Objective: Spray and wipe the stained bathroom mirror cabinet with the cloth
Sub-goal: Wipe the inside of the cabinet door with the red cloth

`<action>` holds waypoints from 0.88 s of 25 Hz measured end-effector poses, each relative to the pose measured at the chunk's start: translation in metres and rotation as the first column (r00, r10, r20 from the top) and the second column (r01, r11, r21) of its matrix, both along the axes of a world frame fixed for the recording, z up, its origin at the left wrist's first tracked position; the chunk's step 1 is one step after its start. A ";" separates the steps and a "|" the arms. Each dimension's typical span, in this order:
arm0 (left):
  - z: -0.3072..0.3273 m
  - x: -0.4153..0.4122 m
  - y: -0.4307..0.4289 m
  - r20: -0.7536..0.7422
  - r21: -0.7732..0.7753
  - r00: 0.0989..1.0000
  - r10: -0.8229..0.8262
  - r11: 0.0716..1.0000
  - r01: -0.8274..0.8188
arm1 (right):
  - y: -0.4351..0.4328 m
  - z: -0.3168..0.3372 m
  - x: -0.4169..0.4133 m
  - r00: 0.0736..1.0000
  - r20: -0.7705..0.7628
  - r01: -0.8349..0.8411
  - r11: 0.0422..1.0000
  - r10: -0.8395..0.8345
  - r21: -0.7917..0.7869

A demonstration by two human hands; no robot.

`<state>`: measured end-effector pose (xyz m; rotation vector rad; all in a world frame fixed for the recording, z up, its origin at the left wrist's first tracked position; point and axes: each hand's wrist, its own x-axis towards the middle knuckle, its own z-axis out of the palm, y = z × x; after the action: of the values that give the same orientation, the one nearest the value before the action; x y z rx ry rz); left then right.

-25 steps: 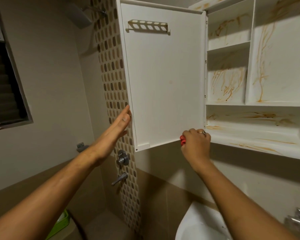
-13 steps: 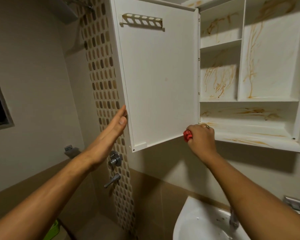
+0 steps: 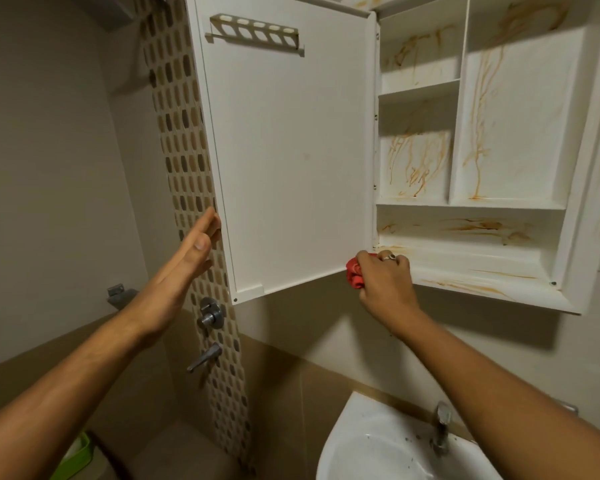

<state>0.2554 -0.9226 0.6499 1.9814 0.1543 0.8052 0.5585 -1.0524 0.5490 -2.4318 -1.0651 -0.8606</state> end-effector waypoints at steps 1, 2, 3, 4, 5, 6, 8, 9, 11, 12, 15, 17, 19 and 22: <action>-0.002 0.001 0.006 0.002 -0.004 1.000 0.011 1.000 -0.011 | -0.001 0.004 0.005 1.000 0.028 0.012 1.000 -0.011 -0.028; -0.003 0.003 0.010 0.001 -0.007 1.000 0.020 1.000 -0.020 | 0.001 0.009 0.007 0.998 0.041 0.054 0.998 -0.053 -0.038; -0.004 0.006 0.014 -0.001 -0.006 1.000 0.026 1.000 -0.026 | 0.006 0.013 0.006 0.995 0.029 0.100 0.994 -0.099 -0.032; -0.006 0.008 0.017 0.001 -0.004 1.000 0.031 1.000 -0.031 | 0.011 0.015 0.002 0.992 0.001 0.128 0.992 -0.128 -0.017; -0.007 0.009 0.019 0.005 -0.007 0.999 0.040 0.999 -0.040 | 0.014 0.016 -0.004 0.992 -0.027 0.126 0.992 -0.126 -0.002; -0.008 0.008 0.021 0.009 -0.011 0.999 0.048 0.999 -0.048 | 0.014 0.015 -0.010 0.992 -0.068 0.104 0.995 -0.103 0.008; -0.010 0.006 0.026 0.010 -0.010 0.999 0.048 0.999 -0.048 | 0.012 0.017 -0.015 0.987 -0.154 0.062 0.997 -0.053 0.054; -0.011 0.005 0.028 0.006 -0.003 0.999 0.043 0.999 -0.043 | 0.011 0.019 -0.024 0.985 -0.171 0.034 0.996 -0.019 0.086; -0.014 0.001 0.031 0.010 0.004 0.999 0.039 0.999 -0.040 | 0.023 0.016 -0.067 0.981 -0.144 -0.108 0.980 0.133 0.165; -0.015 0.001 0.031 0.007 0.001 0.999 0.041 0.999 -0.041 | 0.033 0.010 -0.093 0.963 -0.137 -0.205 0.959 0.233 0.195; -0.014 0.000 0.029 -0.003 -0.008 0.998 0.058 0.998 -0.058 | 0.060 0.000 -0.144 0.813 -0.311 -0.391 0.858 0.492 0.333; -0.013 0.000 0.026 -0.007 -0.021 0.998 0.070 0.997 -0.070 | 0.061 0.017 -0.142 0.544 -0.513 -0.279 0.720 0.664 0.636; -0.013 -0.002 0.025 -0.009 -0.029 0.997 0.078 0.996 -0.078 | 0.059 0.018 -0.144 0.561 -0.481 -0.277 0.700 0.674 0.658; -0.013 0.000 0.024 -0.006 -0.035 0.998 0.067 0.997 -0.067 | 0.066 0.005 -0.170 0.812 -0.182 -0.471 0.807 0.555 0.356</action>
<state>0.2553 -0.8983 0.6366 1.9535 0.2375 0.8350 0.3890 -0.9862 0.5541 -1.8003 -1.2931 -0.4337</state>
